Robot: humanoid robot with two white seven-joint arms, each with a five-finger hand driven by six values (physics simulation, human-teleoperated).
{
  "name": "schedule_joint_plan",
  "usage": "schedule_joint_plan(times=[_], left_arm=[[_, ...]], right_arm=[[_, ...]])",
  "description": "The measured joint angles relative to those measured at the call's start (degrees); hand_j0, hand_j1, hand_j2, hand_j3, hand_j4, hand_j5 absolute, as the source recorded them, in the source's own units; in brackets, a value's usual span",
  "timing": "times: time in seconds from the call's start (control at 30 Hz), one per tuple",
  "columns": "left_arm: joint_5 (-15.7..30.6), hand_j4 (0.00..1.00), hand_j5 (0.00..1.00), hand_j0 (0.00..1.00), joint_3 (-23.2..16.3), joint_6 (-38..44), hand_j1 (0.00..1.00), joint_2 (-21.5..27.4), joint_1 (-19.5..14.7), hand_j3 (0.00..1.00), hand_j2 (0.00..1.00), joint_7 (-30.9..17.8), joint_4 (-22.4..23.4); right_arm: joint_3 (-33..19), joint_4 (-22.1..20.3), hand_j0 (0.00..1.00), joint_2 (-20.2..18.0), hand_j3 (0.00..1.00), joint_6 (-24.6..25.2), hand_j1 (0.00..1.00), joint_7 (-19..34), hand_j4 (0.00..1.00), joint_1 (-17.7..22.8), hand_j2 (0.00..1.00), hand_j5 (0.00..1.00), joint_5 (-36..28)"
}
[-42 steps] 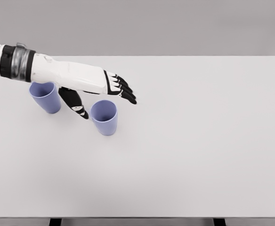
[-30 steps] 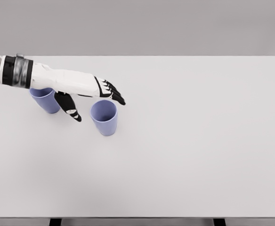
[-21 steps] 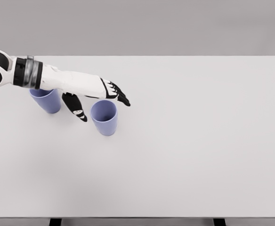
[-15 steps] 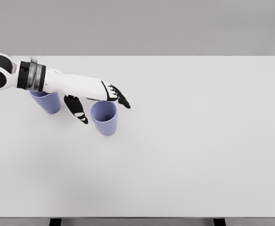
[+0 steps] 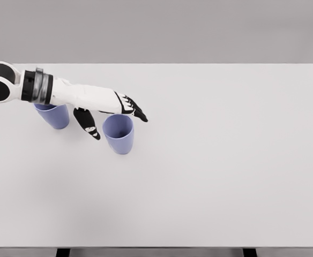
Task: Place the right cup on the left cup with left arm
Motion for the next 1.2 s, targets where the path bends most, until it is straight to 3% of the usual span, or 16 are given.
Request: schedule_joint_plan(times=[0.47, 1.2], left_arm=[[-1.60, 1.00, 1.00, 1.00, 1.31, 0.00, 1.00, -1.19, 2.38, 1.00, 1.00, 0.00, 0.89], [-3.63, 1.00, 1.00, 1.00, 2.17, 0.02, 1.00, -2.15, 3.34, 1.00, 1.00, 0.42, 1.87]], right_arm=[[0.01, 0.00, 1.00, 0.00, 1.00, 0.00, 1.00, 0.00, 1.00, 0.00, 1.00, 1.00, 0.00], [0.00, 0.01, 1.00, 0.00, 1.00, 0.00, 1.00, 0.00, 1.00, 0.00, 1.00, 1.00, 0.00]])
